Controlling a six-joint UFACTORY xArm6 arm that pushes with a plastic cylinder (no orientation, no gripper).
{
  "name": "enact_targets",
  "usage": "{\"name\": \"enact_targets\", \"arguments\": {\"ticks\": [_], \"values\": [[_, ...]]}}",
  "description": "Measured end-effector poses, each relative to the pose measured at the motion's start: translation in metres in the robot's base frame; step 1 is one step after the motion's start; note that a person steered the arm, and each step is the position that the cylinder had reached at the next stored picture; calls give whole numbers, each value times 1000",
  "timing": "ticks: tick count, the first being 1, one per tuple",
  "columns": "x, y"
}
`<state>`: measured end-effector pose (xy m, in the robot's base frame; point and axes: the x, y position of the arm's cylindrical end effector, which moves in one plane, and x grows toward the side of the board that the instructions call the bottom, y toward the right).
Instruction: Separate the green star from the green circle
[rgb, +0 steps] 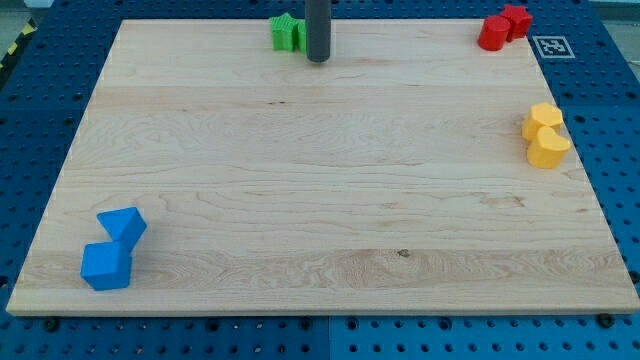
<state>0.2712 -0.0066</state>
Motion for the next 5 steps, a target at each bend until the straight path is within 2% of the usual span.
{"name": "enact_targets", "arguments": {"ticks": [2, 4, 5], "values": [[-1, 54], [-71, 25], [-79, 2]]}}
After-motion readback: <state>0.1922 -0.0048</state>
